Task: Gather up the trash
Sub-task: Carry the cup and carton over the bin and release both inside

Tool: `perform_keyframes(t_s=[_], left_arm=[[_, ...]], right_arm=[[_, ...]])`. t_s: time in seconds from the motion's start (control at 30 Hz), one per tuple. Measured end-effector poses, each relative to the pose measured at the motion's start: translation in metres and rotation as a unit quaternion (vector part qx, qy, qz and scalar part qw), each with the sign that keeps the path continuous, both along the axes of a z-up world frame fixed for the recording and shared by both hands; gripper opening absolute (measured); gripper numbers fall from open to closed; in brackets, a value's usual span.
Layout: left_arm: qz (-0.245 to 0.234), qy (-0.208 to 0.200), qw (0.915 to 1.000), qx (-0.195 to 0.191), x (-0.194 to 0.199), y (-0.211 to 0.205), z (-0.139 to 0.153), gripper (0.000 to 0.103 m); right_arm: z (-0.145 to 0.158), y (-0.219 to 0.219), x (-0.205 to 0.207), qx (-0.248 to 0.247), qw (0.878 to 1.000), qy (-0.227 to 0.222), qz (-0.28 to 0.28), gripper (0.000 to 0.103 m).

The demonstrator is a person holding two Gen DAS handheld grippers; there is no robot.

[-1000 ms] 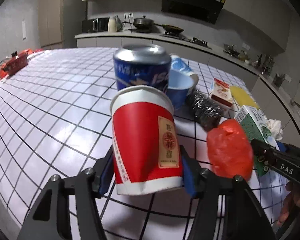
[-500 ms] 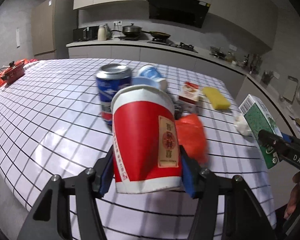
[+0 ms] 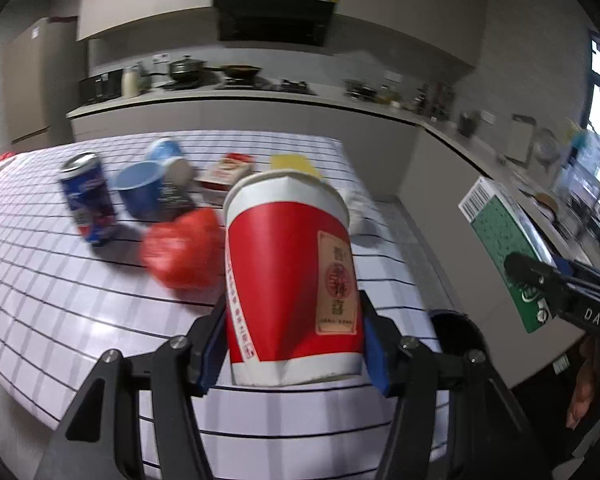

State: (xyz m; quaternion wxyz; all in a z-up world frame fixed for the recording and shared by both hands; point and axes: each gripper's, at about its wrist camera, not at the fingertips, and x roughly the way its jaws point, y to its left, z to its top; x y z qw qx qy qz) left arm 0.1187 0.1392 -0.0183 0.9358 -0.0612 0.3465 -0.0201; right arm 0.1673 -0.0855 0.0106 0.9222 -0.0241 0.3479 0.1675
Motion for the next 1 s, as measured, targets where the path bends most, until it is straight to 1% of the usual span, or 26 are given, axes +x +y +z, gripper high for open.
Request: perform_keyframes(t_s=[0.13, 0.3, 0.47, 0.67, 0.83, 1.0], left_arm=[[-0.032, 0.0, 0.9995, 0.001, 0.001, -0.038, 0.001, 0.059], [-0.06, 0.003, 0.9982, 0.001, 0.0, -0.074, 0.0, 0.059], [-0.083, 0.007, 0.9965, 0.003, -0.002, -0.109, -0.005, 0.059], [-0.107, 0.022, 0.994, 0.009, 0.002, -0.148, -0.018, 0.059], [-0.119, 0.035, 0.9922, 0.012, 0.004, -0.173, -0.027, 0.059], [-0.133, 0.058, 0.9893, 0.017, 0.009, -0.203, -0.049, 0.059]], right_arm=[[0.003, -0.044, -0.015, -0.001, 1.0, -0.005, -0.017, 0.055], [0.004, -0.095, -0.031, -0.006, 0.999, -0.007, -0.041, 0.055], [0.0, -0.132, -0.042, -0.009, 0.999, -0.003, -0.053, 0.055], [-0.016, -0.168, -0.047, -0.028, 0.998, 0.009, -0.057, 0.055], [-0.029, -0.197, -0.049, -0.032, 0.998, 0.021, -0.058, 0.055], [-0.05, -0.214, -0.043, -0.047, 0.998, 0.04, -0.032, 0.055]])
